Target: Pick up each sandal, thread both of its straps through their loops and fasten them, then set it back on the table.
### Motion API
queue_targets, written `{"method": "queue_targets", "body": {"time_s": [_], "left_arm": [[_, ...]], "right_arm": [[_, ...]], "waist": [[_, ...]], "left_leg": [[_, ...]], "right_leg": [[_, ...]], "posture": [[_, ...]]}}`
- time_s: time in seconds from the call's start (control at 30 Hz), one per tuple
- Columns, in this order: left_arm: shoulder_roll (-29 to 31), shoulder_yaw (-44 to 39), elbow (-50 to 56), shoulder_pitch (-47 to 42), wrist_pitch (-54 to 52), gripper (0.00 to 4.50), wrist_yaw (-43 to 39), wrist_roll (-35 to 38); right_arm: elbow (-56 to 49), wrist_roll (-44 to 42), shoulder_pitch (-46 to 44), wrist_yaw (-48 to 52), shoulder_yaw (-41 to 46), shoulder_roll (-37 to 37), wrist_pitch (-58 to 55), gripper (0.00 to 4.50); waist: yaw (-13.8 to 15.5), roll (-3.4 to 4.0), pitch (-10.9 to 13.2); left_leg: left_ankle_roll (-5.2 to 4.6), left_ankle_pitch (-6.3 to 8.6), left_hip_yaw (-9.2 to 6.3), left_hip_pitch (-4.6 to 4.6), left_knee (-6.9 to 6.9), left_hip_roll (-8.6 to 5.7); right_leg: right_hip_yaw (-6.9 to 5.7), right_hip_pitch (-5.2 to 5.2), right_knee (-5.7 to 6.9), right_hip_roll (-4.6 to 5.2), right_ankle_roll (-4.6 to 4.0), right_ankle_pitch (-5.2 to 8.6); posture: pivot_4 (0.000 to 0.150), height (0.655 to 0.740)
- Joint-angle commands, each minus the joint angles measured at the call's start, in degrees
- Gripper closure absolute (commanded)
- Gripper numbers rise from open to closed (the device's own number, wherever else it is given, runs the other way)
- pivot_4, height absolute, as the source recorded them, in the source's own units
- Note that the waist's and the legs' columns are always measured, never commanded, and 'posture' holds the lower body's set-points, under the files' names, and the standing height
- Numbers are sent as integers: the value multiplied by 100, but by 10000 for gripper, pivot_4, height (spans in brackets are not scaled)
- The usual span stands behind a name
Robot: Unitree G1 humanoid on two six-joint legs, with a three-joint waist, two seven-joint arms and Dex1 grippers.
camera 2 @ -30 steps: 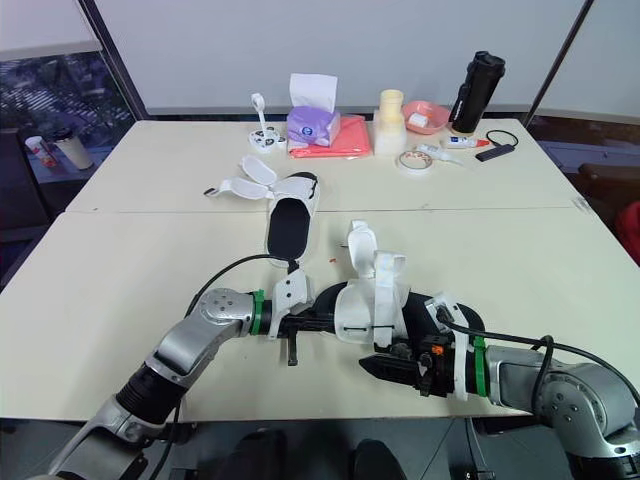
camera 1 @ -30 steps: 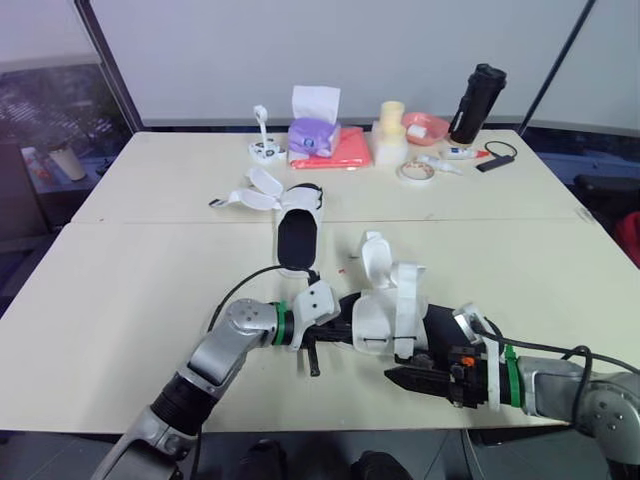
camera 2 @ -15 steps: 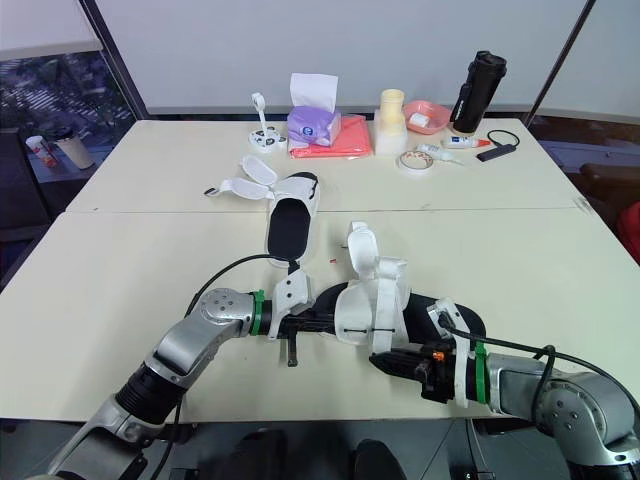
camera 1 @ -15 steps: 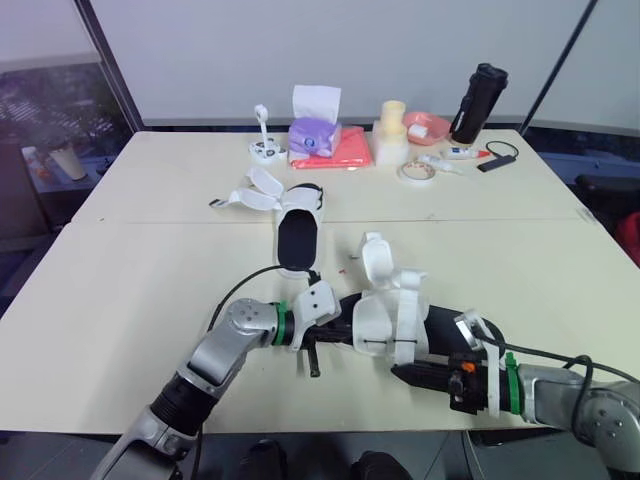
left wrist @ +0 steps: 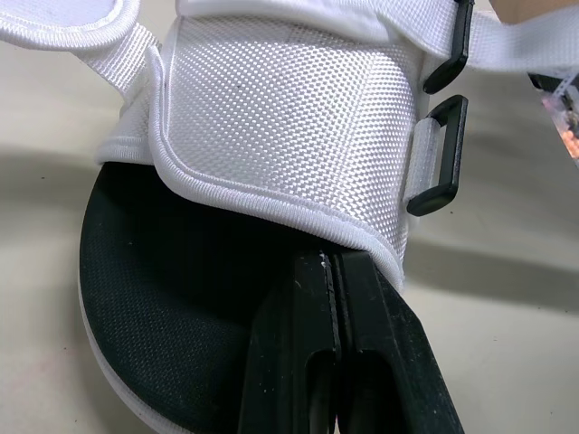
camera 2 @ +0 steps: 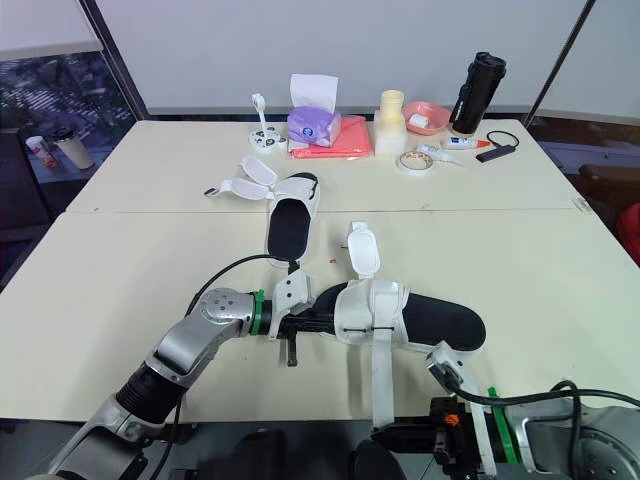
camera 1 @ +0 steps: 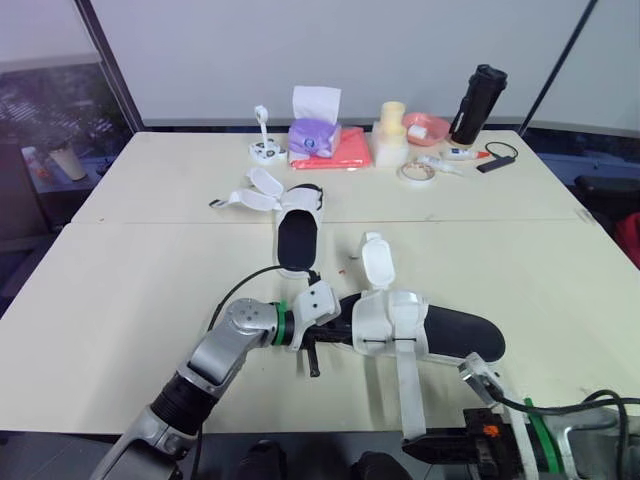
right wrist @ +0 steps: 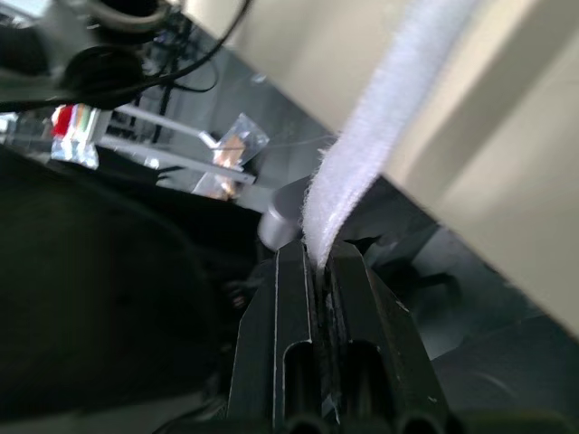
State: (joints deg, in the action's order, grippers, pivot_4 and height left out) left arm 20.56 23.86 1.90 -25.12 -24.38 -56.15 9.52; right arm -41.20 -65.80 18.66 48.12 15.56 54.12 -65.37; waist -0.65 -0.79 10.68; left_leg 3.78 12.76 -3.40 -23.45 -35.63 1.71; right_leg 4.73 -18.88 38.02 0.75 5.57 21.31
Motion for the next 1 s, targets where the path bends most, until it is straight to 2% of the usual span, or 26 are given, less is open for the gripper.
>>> {"method": "queue_targets", "body": {"time_s": [0.03,0.23,0.4,0.67,1.0], "left_arm": [[83,358,-513,214,-197,45000,-51,-257],[36,376,-614,167,-141,45000,-88,-276],[-35,380,-709,130,-89,45000,-75,-302],[-64,346,-622,229,-157,45000,-17,-265],[-67,336,-570,274,-178,45000,31,-257]], "right_arm": [[-374,-588,-8,60,336,94,121,44563],[458,-2720,-1258,-1077,487,-140,663,44563],[1393,-3534,-2144,-2180,34,-729,1150,44563],[2715,-2851,-3009,-3342,-327,-1832,1540,44563],[3532,-2872,-3326,-3866,72,-2257,1484,44563]], "waist": [[1,-6,-4],[1,-16,-5],[12,-17,-6],[14,-10,-9],[13,-7,-11]], "left_leg": [[0,0,-1,0,0,0],[0,0,-1,3,-5,3],[0,0,-3,-2,-2,2],[0,0,-4,-1,-5,0],[-1,0,-2,-1,-4,-1]], "right_leg": [[0,0,0,0,0,0],[1,10,-3,1,0,0],[-1,9,-12,3,0,0],[-1,11,-10,12,0,-1],[-2,11,-8,16,0,-1]], "posture": [[1500,7400],[1500,7400],[1500,7400],[1500,7400],[1500,7400]]}}
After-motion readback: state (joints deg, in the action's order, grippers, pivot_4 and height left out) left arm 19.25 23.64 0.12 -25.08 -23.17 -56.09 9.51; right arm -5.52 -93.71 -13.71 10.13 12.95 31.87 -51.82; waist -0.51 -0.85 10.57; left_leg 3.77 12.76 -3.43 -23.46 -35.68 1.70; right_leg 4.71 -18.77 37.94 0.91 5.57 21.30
